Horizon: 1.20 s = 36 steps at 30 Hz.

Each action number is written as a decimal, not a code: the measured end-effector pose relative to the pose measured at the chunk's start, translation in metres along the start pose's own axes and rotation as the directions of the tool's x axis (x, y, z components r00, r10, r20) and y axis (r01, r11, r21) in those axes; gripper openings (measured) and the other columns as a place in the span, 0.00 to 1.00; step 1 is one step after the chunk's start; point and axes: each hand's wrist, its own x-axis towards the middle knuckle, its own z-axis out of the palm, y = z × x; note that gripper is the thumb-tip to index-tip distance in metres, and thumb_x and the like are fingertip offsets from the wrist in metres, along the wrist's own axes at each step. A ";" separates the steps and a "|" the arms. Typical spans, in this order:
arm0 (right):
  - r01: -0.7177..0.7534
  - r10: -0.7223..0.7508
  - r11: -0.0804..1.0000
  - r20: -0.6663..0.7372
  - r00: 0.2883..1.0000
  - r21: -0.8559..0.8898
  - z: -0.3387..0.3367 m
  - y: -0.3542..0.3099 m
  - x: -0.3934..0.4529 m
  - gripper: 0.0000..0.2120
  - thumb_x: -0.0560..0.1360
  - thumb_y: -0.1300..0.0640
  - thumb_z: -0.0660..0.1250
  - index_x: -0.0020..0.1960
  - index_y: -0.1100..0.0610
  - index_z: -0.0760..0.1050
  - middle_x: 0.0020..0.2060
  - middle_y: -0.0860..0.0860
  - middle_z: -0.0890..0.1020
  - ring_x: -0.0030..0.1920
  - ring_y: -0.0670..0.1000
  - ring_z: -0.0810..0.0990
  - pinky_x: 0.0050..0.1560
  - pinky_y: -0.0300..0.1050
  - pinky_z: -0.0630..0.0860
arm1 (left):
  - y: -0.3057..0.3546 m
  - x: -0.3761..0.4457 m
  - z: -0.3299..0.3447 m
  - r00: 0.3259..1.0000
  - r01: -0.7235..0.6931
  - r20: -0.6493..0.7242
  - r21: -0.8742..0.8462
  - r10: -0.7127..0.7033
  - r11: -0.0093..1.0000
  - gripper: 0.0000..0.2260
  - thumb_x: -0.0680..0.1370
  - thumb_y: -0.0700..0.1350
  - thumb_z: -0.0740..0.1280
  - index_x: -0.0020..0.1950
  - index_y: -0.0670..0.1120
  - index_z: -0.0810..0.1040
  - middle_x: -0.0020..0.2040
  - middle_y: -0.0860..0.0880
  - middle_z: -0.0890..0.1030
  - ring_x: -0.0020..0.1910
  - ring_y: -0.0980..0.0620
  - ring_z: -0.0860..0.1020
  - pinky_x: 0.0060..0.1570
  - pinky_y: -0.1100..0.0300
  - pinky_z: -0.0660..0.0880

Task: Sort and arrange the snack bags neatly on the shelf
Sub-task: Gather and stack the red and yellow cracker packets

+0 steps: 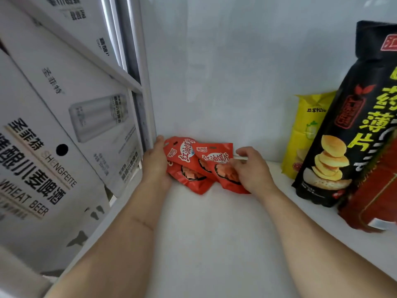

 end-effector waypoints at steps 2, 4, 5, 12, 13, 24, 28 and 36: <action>-0.023 0.023 1.000 -0.026 0.999 0.003 0.006 -0.002 -0.002 0.20 0.77 0.53 0.70 0.67 0.56 0.73 0.64 0.55 0.74 0.47 0.46 0.74 0.50 0.32 0.64 | -0.005 -0.004 0.001 0.996 0.071 0.068 -0.163 -0.061 0.984 0.18 0.78 0.55 0.70 0.58 0.42 0.80 0.52 0.42 0.86 0.52 0.42 0.85 0.56 0.42 0.80; -0.055 0.053 0.997 -0.031 0.998 -0.045 0.011 -0.003 -0.004 0.24 0.76 0.49 0.71 0.69 0.56 0.71 0.65 0.57 0.71 0.52 0.51 0.77 0.56 0.38 0.68 | -0.007 -0.009 0.002 0.989 0.097 0.132 -0.258 -0.064 0.961 0.19 0.79 0.52 0.69 0.63 0.40 0.79 0.55 0.42 0.85 0.53 0.43 0.84 0.57 0.44 0.79; -0.078 0.074 0.991 -0.033 0.997 -0.112 0.012 -0.003 -0.003 0.28 0.75 0.44 0.70 0.70 0.56 0.70 0.66 0.58 0.71 0.58 0.55 0.77 0.61 0.43 0.69 | -0.007 -0.011 0.003 0.986 0.107 0.152 -0.286 -0.065 0.952 0.17 0.79 0.50 0.69 0.63 0.41 0.79 0.56 0.42 0.85 0.52 0.44 0.84 0.58 0.46 0.79; -0.107 0.173 0.941 0.184 0.968 -0.322 0.016 -0.021 0.011 0.44 0.64 0.19 0.48 0.64 0.48 0.75 0.62 0.50 0.79 0.65 0.57 0.76 0.66 0.58 0.70 | -0.009 -0.014 -0.001 0.976 0.164 0.180 -0.213 -0.127 0.963 0.14 0.83 0.49 0.64 0.63 0.42 0.79 0.53 0.43 0.86 0.53 0.45 0.84 0.59 0.45 0.78; -0.082 0.140 0.957 0.198 0.970 -0.278 0.018 -0.019 0.015 0.46 0.62 0.18 0.47 0.63 0.48 0.76 0.61 0.50 0.80 0.63 0.56 0.77 0.64 0.58 0.72 | -0.009 -0.014 -0.001 0.976 0.158 0.179 -0.191 -0.124 0.969 0.13 0.83 0.49 0.64 0.62 0.42 0.79 0.52 0.43 0.86 0.53 0.45 0.85 0.60 0.44 0.78; -0.101 0.112 0.994 0.294 0.949 -0.051 0.010 -0.027 0.001 0.25 0.70 0.33 0.70 0.52 0.53 0.71 0.46 0.46 0.83 0.45 0.47 0.83 0.47 0.45 0.79 | 0.001 -0.021 -0.004 0.966 0.121 0.237 -0.041 -0.108 0.992 0.10 0.81 0.50 0.67 0.56 0.44 0.80 0.45 0.45 0.87 0.42 0.47 0.87 0.49 0.47 0.82; -0.146 0.141 0.989 0.252 0.957 -0.002 0.002 -0.023 -0.003 0.30 0.67 0.34 0.74 0.57 0.53 0.69 0.47 0.47 0.82 0.46 0.48 0.84 0.48 0.46 0.80 | 0.001 -0.025 -0.003 0.946 0.162 0.292 -0.054 -0.139 0.985 0.14 0.81 0.53 0.66 0.58 0.44 0.81 0.50 0.43 0.87 0.50 0.44 0.85 0.56 0.43 0.79; -0.251 0.193 0.949 0.279 0.941 0.192 -0.012 -0.015 -0.020 0.17 0.70 0.45 0.77 0.52 0.55 0.81 0.42 0.52 0.87 0.38 0.49 0.87 0.41 0.42 0.82 | -0.006 -0.037 0.004 0.935 0.196 0.307 -0.033 -0.177 0.980 0.14 0.82 0.54 0.64 0.58 0.46 0.81 0.50 0.45 0.87 0.50 0.45 0.85 0.54 0.45 0.80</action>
